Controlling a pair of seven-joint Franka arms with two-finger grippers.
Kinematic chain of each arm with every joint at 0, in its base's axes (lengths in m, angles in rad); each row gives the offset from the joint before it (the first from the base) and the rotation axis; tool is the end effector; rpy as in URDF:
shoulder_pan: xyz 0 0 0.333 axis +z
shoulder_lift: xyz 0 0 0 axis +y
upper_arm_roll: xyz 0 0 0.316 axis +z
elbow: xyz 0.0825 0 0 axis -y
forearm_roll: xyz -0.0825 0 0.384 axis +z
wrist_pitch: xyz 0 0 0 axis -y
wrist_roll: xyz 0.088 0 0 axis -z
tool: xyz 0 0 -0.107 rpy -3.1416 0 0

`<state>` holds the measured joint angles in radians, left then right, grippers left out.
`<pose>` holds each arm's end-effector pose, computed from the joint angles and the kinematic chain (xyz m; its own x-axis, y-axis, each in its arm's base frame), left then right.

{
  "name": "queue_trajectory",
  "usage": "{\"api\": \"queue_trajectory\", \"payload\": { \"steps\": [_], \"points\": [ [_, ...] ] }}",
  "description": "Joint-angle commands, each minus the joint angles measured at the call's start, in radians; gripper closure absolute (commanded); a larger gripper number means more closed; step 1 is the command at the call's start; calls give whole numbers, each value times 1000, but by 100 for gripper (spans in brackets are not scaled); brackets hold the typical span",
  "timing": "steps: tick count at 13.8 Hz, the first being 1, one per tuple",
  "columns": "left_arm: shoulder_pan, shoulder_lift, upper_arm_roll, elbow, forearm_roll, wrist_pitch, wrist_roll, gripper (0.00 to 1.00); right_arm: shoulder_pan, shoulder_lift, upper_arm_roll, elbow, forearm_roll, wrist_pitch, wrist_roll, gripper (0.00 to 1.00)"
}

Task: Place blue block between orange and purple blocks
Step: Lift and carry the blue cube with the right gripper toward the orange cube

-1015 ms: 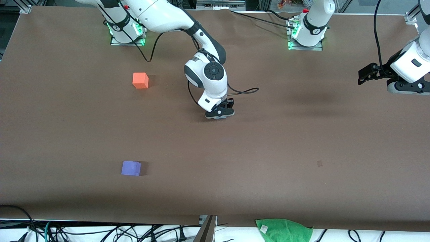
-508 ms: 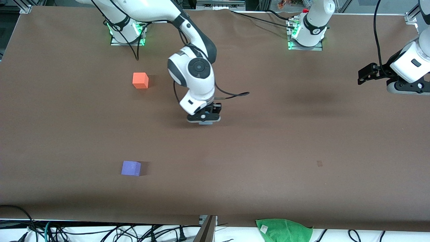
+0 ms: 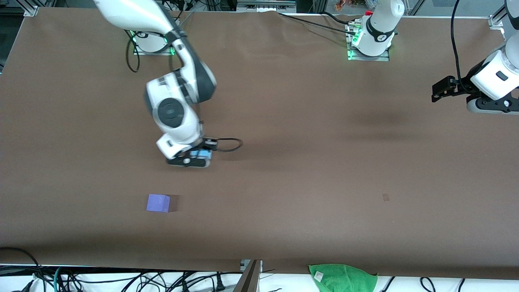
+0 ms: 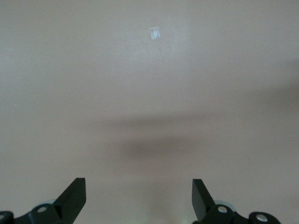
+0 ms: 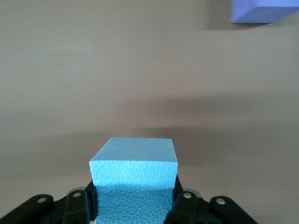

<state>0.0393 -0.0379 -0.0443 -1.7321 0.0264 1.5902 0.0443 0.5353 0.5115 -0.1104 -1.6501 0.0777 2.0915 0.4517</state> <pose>0.5381 -0.0003 0.5710 0.9932 -0.0495 -0.1050 -0.0523 -0.9984 -0.0232 0.6071 0.2880 0.3116 0.9963 -0.0560 -0.0645 -0.0548 -0.9983 0.0194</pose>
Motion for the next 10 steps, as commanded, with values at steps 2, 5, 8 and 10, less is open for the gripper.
{"api": "queue_trajectory", "payload": {
  "steps": [2, 5, 8, 10],
  "points": [
    [5, -5, -3, 0, -17, -9, 14, 0, -78, -128, 0, -195, 28, 50, -126, 65],
    [5, -5, -3, 0, -17, -9, 14, 0, -84, -159, -64, -311, 28, 141, -258, 64],
    [5, -5, -3, 0, -17, -9, 14, 0, -86, -174, -109, -447, 30, 300, -355, 64],
    [5, -5, -5, 0, -17, -9, 14, 0, -86, -172, -109, -461, 30, 314, -354, 65]
  ]
}}
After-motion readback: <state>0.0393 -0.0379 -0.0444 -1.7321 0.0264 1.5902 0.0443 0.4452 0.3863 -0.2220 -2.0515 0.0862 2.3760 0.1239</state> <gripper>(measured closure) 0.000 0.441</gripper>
